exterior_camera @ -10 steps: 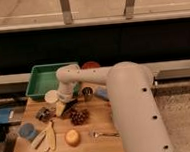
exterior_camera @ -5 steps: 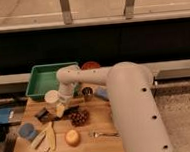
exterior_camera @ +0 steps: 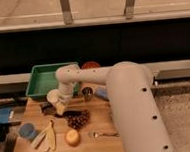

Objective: Place brush in metal cup

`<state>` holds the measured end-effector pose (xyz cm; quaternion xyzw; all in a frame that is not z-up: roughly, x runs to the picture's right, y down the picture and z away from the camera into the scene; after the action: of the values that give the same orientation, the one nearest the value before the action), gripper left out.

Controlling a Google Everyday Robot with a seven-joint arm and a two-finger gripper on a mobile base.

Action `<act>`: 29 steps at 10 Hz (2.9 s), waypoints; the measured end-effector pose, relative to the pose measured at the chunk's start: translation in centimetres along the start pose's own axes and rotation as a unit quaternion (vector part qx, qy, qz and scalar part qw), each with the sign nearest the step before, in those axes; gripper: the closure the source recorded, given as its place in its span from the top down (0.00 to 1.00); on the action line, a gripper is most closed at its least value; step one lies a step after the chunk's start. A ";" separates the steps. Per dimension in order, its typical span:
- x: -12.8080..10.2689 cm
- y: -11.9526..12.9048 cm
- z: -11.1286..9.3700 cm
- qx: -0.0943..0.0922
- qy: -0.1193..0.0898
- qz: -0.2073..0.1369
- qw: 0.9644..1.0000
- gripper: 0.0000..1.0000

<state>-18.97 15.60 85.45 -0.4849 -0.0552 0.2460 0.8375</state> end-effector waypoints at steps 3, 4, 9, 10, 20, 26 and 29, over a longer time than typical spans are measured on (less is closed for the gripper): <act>0.2 -0.2 -0.3 0.003 0.001 0.000 1.000 0.80; 0.3 -0.3 -0.3 0.002 0.002 0.002 1.000 0.80; 3.4 3.7 1.2 0.023 0.021 0.009 0.999 0.80; 4.1 4.5 1.5 0.031 0.027 0.013 0.999 0.80; 4.2 5.0 2.6 0.061 0.057 0.024 0.996 0.79; 4.0 4.6 2.0 0.066 0.056 0.032 0.996 0.24; 3.2 3.4 2.7 0.072 0.050 0.057 0.994 0.01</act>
<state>-18.26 20.56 83.52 -0.4372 0.0326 0.2716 0.8568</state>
